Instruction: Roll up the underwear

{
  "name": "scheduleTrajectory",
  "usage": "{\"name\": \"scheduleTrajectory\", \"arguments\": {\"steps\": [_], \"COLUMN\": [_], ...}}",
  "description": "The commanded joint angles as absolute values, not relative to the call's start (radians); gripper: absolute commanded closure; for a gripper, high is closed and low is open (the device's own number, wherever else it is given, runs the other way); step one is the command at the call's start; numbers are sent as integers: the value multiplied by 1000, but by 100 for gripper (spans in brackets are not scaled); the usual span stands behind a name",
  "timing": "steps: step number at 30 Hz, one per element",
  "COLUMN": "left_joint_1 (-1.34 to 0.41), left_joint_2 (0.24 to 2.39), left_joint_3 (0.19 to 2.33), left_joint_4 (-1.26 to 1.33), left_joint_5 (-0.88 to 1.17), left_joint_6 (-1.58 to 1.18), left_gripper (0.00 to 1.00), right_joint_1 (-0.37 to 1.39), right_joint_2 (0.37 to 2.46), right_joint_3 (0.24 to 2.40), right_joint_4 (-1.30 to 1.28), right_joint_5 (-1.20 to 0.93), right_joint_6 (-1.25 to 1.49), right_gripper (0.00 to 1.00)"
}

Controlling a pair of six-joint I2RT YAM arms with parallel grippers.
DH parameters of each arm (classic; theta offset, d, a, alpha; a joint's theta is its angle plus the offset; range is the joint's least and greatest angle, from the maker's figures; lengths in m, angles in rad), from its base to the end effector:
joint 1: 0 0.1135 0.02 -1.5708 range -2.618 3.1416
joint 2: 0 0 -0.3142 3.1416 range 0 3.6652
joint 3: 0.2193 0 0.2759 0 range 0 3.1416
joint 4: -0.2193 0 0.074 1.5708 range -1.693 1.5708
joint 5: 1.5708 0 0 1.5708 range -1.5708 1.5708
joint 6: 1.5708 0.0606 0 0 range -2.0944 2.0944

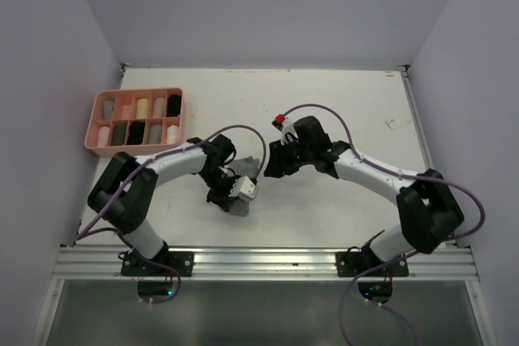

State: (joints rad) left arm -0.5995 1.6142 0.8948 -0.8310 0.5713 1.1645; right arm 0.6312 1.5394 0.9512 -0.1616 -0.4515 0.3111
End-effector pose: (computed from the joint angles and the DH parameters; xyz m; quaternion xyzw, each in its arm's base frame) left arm 0.2113 -0.1841 0.1702 0.7425 0.6076 -0.2679 0.0879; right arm 0.2763 0.2347 0.2405 -0.2306 0.8680 0.3594 0.2534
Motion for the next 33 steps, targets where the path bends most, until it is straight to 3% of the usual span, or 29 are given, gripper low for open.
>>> {"name": "scheduleTrajectory", "arguments": {"steps": [1,6,9,17,22,33], "left_joint_1": [-525,-489,-479,-468,-468,-466], "left_joint_2": [1813,2033,2126,2238,2253,2267], "left_joint_3": [971,1161,1248,1327,1318,1333], "left_joint_4": [-1038,-1153,-1203,-1226,-1212,-1189], "left_joint_5": [568,612,637,667,666,672], "left_joint_6": [1241,1282,1295,1287,1270,1236], "left_gripper": [97,89,86,81,80,75], "right_joint_1": [643,678,776,1078,1146,1189], "right_joint_2": [1344,1071,1046,1386,1526,1707], "right_joint_3": [844,704,716,900,997,986], "right_joint_4": [-150,-127,-164,-192,-180,-83], "right_joint_5": [-310,-299,-267,-126,-113,-141], "right_joint_6": [252,193,128,-179,-293,-336], "right_gripper": [59,57,51,43,39,41]}}
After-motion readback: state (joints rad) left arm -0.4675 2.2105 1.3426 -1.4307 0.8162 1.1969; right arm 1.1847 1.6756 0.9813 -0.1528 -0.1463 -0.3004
